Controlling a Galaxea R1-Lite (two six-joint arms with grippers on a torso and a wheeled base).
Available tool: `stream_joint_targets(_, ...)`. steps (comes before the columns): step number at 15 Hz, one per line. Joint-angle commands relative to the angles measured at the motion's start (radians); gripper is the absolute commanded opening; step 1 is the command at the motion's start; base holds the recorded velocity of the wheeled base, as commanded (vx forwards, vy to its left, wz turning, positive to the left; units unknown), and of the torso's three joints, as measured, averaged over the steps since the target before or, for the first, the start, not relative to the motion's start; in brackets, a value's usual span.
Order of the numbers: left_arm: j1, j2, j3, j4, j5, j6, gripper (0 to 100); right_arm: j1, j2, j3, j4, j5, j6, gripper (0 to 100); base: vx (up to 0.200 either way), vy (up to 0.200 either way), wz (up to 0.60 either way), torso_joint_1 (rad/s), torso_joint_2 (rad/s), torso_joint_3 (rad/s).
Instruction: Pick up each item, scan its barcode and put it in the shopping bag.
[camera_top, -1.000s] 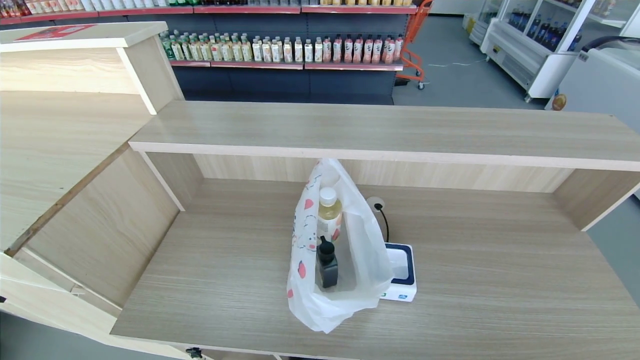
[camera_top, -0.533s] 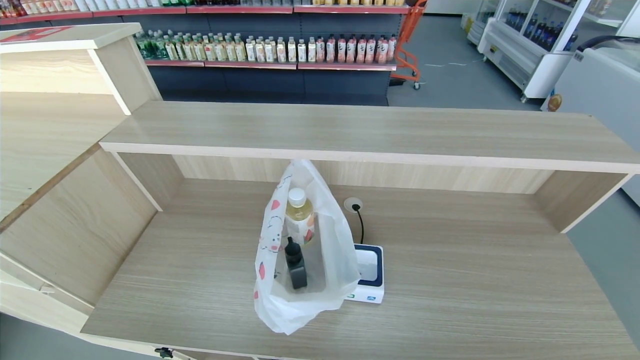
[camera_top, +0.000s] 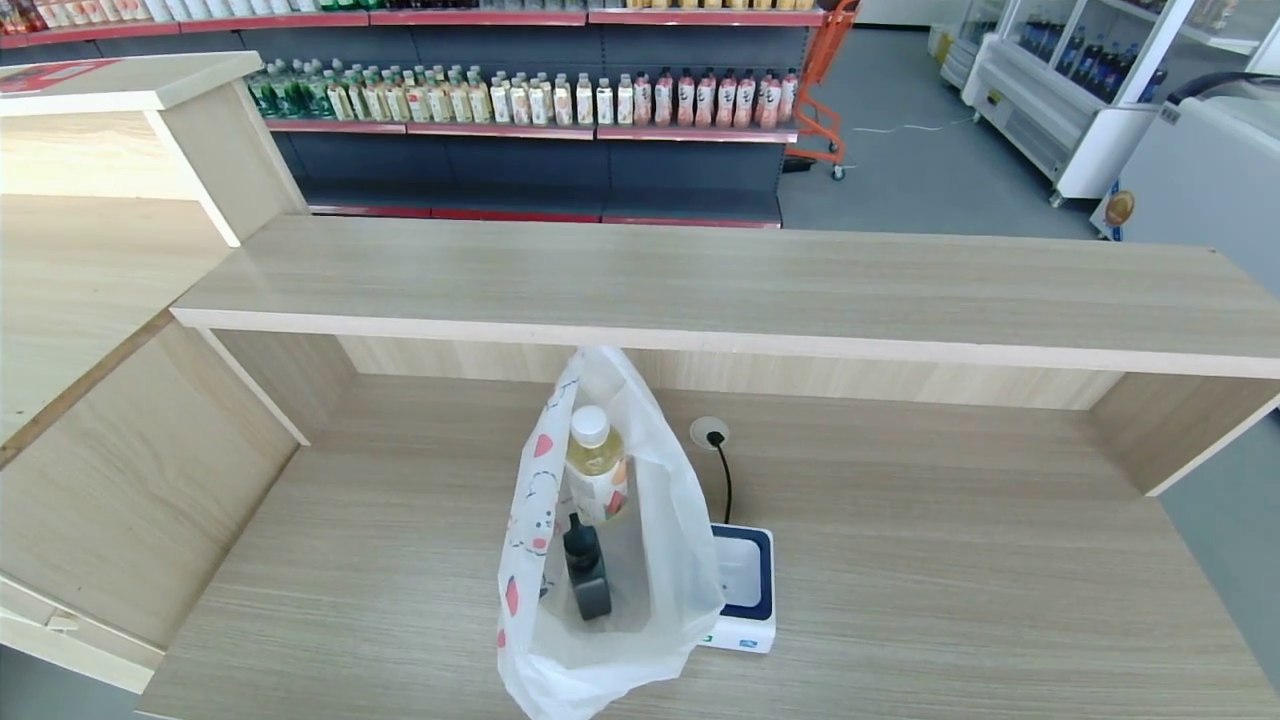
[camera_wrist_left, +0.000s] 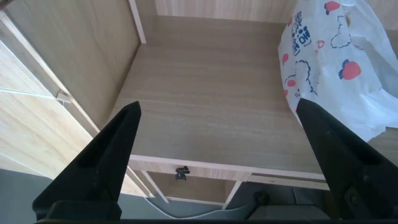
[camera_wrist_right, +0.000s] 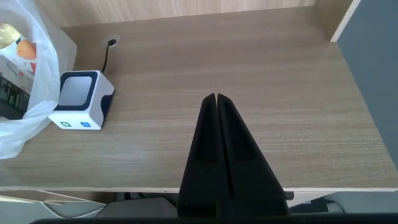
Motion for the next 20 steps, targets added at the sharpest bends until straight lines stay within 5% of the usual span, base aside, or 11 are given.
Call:
stream_joint_targets(1, 0.001, 0.000, 0.000, 0.000, 0.001, 0.003, 100, 0.001, 0.003, 0.000, 0.000, 0.000, 0.000, 0, 0.000, 0.000, 0.00, 0.000, 0.00, 0.000)
stream_joint_targets(6, 0.001, 0.000, 0.000, 0.000, 0.001, -0.002, 100, 0.001, 0.003, 0.000, 0.000, 0.000, 0.001, 0, 0.000, 0.120, 0.00, -0.001, 0.00, 0.002)
stream_joint_targets(20, 0.001, 0.000, 0.000, 0.000, 0.001, -0.002, 100, 0.001, 0.003, 0.000, 0.000, 0.000, 0.001, 0, 0.000, 0.000, 0.00, 0.000, 0.00, 0.000)
